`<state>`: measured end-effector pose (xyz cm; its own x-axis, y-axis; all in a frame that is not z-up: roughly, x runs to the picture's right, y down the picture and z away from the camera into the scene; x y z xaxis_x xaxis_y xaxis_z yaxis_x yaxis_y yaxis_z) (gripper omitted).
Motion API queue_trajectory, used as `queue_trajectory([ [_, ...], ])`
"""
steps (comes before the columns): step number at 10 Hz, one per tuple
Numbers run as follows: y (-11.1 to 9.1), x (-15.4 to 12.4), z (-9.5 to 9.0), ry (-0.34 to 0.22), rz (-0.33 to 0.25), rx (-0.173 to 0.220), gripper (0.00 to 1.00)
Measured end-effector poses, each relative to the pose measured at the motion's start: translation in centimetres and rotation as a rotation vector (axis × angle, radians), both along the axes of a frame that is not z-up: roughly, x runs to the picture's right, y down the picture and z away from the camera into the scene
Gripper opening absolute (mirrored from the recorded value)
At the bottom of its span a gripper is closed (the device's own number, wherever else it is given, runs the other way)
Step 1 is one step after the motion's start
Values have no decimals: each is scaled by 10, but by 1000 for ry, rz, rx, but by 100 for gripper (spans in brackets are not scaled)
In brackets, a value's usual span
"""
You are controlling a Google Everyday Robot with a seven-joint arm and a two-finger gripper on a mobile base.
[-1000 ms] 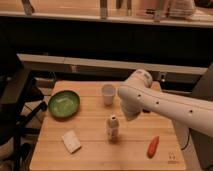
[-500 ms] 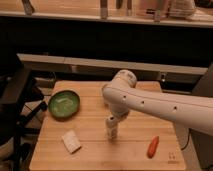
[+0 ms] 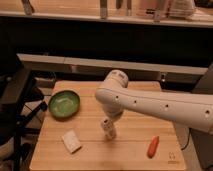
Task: Knock the bottle over
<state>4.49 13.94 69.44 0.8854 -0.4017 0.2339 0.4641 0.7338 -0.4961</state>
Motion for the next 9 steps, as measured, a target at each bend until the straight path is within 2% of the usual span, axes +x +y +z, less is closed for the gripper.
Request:
queue_trajectory([
  [3,2,-21,-2,-26,-20,-4,3],
  [7,-2,-20,1,-47,-36,-4,3],
  [9,-5,-31,3,-63,-48,-3,3],
])
